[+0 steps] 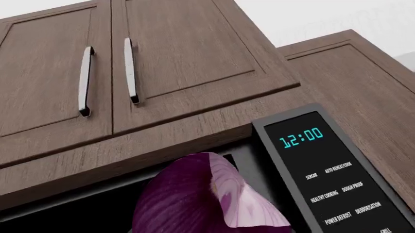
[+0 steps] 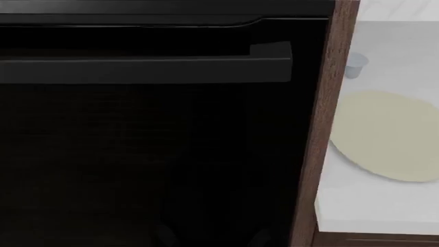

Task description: Pick the onion from the counter and place it in the microwave.

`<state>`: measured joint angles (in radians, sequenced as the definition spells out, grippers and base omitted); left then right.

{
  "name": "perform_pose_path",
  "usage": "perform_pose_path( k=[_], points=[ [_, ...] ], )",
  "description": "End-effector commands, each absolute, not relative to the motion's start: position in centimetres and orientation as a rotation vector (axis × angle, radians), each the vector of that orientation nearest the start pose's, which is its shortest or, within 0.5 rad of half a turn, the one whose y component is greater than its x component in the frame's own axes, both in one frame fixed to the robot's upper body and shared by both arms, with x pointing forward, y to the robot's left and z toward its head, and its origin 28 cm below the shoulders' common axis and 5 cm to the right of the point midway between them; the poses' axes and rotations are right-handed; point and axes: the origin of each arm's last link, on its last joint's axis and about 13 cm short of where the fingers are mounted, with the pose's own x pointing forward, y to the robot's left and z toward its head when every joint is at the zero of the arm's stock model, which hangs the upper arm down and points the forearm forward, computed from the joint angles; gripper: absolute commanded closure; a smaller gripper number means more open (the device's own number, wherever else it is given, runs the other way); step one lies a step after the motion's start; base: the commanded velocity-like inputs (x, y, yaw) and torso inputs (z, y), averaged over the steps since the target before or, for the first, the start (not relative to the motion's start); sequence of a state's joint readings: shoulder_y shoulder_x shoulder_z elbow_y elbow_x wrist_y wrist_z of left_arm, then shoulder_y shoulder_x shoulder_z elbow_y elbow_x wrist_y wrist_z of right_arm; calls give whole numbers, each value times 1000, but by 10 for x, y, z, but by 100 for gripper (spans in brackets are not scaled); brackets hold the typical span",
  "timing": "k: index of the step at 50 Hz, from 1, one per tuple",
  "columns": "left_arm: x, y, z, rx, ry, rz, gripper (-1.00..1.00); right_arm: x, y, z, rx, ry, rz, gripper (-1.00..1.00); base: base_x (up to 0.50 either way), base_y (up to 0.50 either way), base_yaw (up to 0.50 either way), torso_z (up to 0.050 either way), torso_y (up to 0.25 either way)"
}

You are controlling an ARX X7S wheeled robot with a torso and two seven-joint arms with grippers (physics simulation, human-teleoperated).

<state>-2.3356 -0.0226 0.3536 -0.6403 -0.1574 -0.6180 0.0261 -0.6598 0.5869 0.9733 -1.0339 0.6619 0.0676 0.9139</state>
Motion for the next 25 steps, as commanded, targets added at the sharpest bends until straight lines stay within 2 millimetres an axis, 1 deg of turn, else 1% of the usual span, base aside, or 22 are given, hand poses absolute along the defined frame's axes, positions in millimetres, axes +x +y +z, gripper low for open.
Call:
perform_pose_path(
  k=[1,16,25],
  points=[
    [219,164,629,272,-1038,-87,100,70,-227,224,-170,-744,-919,-100,0,500,0,0,0],
    [220,163,629,271,-1036,-90,100,69,-228,224,-166,-749,-924,-100,0,500,0,0,0],
    [219,163,629,269,-1036,-92,100,68,-228,223,-151,-758,-926,-100,0,0,0,2,0]
  ],
)
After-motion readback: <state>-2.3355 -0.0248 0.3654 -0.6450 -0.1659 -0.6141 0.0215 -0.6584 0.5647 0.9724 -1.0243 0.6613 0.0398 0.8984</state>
